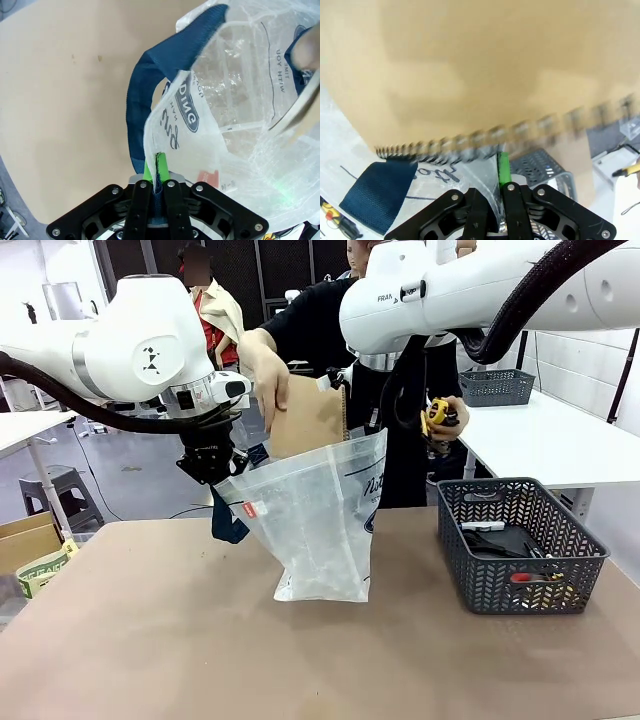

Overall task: Transfer purchased items from the store into the shopping bag.
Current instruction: Move the Reusable shopping bag to the right side of the table.

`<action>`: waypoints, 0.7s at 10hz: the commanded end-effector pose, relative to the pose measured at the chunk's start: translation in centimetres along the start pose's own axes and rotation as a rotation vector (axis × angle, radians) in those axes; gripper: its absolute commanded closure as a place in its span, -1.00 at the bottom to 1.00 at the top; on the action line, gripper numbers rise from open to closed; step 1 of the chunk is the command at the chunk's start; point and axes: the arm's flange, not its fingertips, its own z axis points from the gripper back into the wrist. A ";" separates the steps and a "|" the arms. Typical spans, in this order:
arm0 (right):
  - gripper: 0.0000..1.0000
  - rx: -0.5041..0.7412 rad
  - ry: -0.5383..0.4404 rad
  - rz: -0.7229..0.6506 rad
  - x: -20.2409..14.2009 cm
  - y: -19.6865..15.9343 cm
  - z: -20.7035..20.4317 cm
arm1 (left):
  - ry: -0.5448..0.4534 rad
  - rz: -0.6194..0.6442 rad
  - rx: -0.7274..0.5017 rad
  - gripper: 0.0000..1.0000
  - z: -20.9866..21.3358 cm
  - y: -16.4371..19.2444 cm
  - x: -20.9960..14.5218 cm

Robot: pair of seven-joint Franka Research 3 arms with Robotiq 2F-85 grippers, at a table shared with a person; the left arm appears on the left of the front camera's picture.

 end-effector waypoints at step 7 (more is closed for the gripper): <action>1.00 -0.001 0.001 -0.006 -0.1 -0.1 0.0 | -0.002 0.010 -0.005 1.00 0.2 0.1 0.0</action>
